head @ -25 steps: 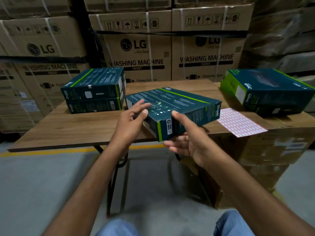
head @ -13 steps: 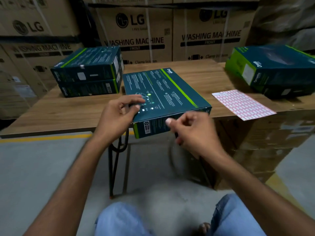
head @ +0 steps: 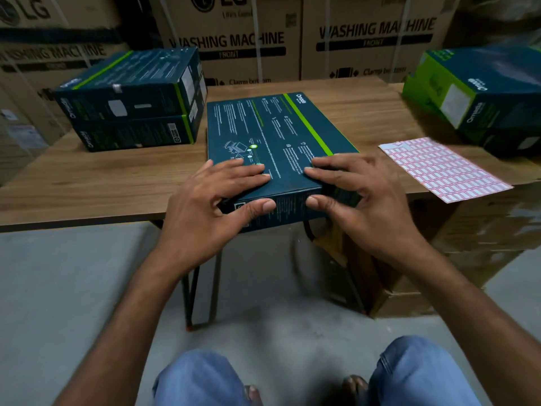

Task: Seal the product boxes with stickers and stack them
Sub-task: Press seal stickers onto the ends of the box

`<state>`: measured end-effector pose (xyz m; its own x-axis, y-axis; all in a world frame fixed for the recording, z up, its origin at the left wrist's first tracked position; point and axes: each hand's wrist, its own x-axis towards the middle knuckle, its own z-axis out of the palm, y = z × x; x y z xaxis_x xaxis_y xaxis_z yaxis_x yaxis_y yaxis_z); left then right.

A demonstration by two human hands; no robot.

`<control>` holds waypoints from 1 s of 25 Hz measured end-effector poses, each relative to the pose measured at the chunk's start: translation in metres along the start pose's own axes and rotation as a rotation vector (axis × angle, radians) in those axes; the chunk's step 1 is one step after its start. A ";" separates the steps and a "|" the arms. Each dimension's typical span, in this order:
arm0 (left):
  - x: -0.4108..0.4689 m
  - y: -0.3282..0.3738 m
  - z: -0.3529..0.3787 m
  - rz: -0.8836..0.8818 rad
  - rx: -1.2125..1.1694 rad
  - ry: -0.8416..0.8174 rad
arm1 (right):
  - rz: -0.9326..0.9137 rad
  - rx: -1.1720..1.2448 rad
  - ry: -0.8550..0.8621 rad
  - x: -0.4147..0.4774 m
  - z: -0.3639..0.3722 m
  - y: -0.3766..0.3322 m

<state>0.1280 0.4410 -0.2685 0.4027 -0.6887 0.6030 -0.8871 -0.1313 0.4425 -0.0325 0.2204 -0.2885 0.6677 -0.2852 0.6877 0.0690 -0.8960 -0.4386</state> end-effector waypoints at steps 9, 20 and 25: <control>0.011 -0.010 -0.009 -0.011 -0.044 -0.046 | 0.070 -0.050 0.009 0.006 0.008 -0.014; 0.008 0.002 -0.012 0.011 0.071 -0.023 | 0.084 0.050 0.018 0.003 0.000 -0.015; 0.011 0.044 0.006 0.076 0.080 0.093 | 0.092 0.024 0.240 -0.013 -0.030 -0.009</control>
<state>0.0916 0.4228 -0.2463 0.3494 -0.6304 0.6932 -0.9296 -0.1403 0.3409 -0.0640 0.2222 -0.2759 0.4771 -0.4400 0.7608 0.0362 -0.8551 -0.5172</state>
